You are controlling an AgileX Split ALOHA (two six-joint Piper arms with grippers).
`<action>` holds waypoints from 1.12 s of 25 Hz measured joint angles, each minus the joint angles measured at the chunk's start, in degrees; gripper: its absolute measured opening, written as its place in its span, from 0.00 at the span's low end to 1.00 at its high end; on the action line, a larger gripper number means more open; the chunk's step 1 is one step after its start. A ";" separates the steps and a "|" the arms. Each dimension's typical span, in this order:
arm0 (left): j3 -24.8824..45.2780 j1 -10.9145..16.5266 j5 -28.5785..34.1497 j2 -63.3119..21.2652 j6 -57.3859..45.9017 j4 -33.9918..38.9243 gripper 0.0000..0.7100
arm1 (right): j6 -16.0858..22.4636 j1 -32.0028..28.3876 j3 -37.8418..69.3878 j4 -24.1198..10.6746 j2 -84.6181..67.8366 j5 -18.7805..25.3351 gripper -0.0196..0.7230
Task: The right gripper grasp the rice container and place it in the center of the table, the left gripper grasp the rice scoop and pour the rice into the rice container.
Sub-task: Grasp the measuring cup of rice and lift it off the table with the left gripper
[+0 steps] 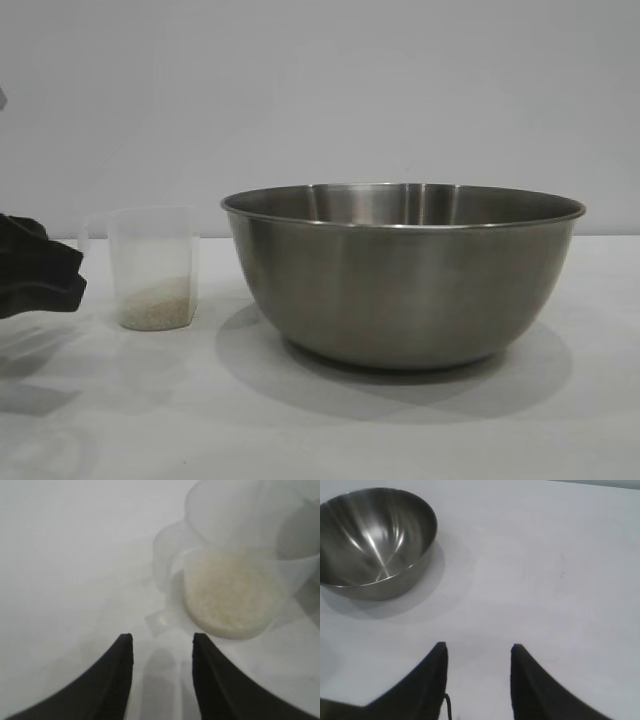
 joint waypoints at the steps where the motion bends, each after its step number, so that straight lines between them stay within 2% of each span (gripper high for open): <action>1: -0.44 0.00 0.00 0.22 0.00 -0.25 0.33 | 0.00 0.00 0.00 0.00 0.00 0.00 0.41; 19: -6.27 0.00 0.00 1.04 0.13 -3.02 0.33 | 0.00 0.00 0.00 0.00 0.00 0.00 0.41; 26: -6.46 0.00 0.00 1.04 0.51 -4.39 0.33 | 0.00 0.00 0.00 0.00 0.00 0.00 0.41; 27: -6.46 0.00 0.00 1.04 0.51 -4.39 0.27 | 0.00 0.00 0.00 0.00 0.00 0.00 0.41; 28: -6.46 0.00 0.00 1.04 0.51 -4.39 0.24 | 0.00 0.00 0.00 0.00 0.00 0.00 0.41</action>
